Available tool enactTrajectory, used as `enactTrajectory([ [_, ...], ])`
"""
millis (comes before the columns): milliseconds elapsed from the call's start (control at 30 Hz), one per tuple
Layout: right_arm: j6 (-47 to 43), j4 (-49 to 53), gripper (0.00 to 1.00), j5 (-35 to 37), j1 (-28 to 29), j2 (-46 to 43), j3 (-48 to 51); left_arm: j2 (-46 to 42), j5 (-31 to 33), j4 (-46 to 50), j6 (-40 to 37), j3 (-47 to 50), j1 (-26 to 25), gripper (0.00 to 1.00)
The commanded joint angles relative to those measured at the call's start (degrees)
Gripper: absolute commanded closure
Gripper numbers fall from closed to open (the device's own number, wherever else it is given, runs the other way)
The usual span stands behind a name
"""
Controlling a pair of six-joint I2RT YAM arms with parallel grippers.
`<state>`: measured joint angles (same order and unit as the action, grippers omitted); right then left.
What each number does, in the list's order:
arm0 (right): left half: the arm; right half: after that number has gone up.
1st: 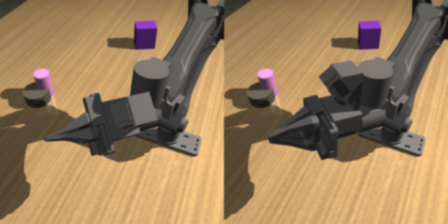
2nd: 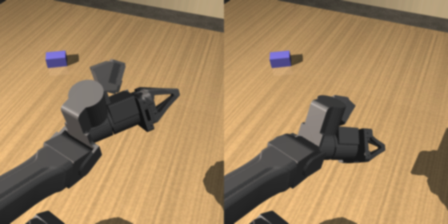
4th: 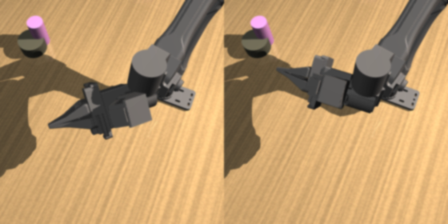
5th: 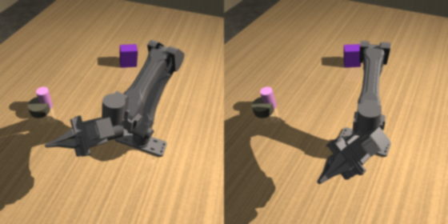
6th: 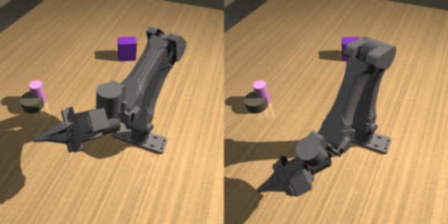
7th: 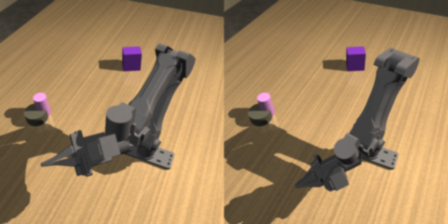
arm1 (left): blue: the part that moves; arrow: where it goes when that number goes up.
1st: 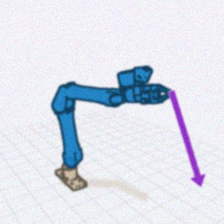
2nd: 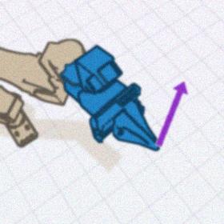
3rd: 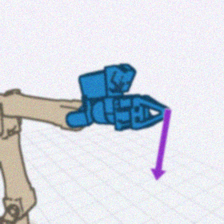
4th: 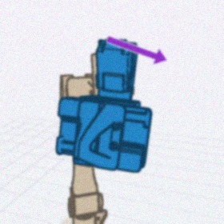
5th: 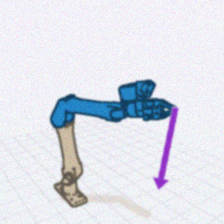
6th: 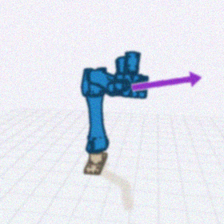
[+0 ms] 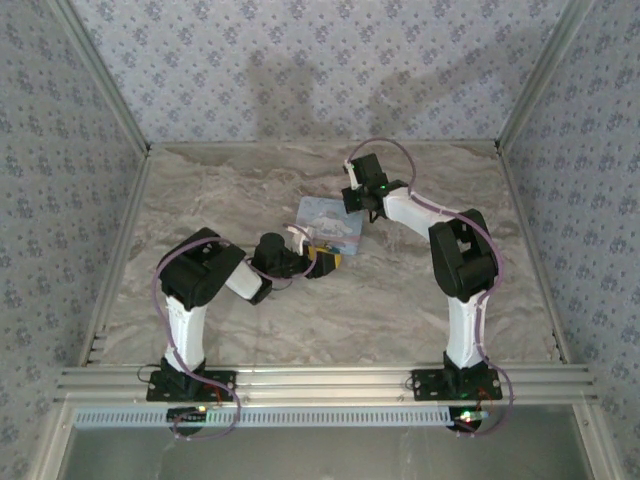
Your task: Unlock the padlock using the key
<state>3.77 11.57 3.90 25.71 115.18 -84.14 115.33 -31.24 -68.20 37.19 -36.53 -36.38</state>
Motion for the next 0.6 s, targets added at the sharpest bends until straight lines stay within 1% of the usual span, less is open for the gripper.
enactTrajectory([
  [0, -0.3, 2.1, 1.00, 0.0, 0.8, 0.0, 0.9, 1.5, -0.1, -3.2, 2.5, 0.3, -0.1, 0.31],
  [100, -0.3, 2.0, 1.00, -0.1, 0.9, 0.1, 0.8, 1.9, -0.7, -7.4, 4.2, 1.6, -0.2, 0.31],
  [200, -0.2, 1.9, 1.00, 0.0, 0.9, 0.2, 0.8, 2.0, -1.5, -7.5, 4.5, 1.7, -0.8, 0.32],
  [300, -0.2, 1.8, 1.00, 0.0, 0.9, 0.2, 0.9, 2.2, -0.1, -7.4, 4.9, 2.1, -1.2, 0.32],
  [333, -0.2, 1.8, 1.00, 0.0, 0.8, 0.2, 0.9, 2.4, 0.5, -7.5, 5.5, 2.0, -1.3, 0.35],
  [433, -0.1, 1.6, 1.00, 0.1, 0.9, 0.2, 1.1, 2.4, 1.9, -8.0, 5.8, 2.2, -1.6, 0.36],
  [500, 0.0, 1.6, 1.00, 0.0, 0.9, 0.2, 1.2, 2.7, 2.1, -8.7, 5.9, 2.3, -2.1, 0.31],
  [533, 0.0, 1.6, 1.00, 0.1, 1.0, 0.2, 1.2, 2.8, 2.8, -9.1, 6.0, 2.4, -2.4, 0.25],
  [567, 0.1, 1.5, 1.00, 0.1, 0.9, 0.2, 1.3, 2.7, 3.9, -9.4, 5.9, 2.7, -2.7, 0.23],
])
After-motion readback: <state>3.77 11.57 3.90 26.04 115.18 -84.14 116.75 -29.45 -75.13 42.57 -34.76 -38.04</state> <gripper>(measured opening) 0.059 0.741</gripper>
